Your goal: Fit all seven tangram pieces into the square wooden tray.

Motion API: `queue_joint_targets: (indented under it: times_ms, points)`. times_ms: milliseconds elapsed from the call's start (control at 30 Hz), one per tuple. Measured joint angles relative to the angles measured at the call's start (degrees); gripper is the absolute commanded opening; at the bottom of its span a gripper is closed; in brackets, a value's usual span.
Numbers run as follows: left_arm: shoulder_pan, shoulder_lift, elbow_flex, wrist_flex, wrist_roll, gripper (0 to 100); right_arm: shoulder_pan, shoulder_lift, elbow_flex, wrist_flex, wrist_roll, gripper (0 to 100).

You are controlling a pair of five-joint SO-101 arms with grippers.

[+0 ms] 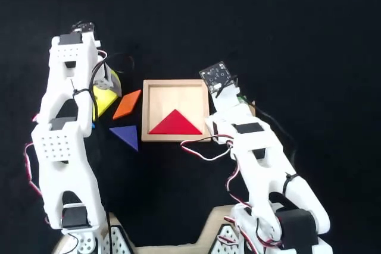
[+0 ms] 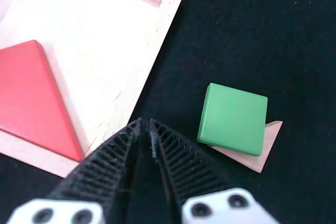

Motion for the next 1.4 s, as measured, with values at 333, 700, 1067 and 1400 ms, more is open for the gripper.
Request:
queue_joint_targets:
  times_ms: [333,700,1067,1400]
  points:
    - [-0.18,1.05,-1.76,0.00,-2.73,28,0.00,0.00,0.00,0.00,0.00,1.1]
    - [-1.14,1.85,-2.29,-0.35,-3.16,31,0.00,0.00,0.00,0.00,0.00,1.1]
    - [-1.23,2.11,-5.36,2.81,-4.22,31,0.00,0.00,0.00,0.00,0.00,1.1]
    - [-1.49,11.08,-14.15,4.04,-4.66,31,0.00,0.00,0.00,0.00,0.00,1.1]
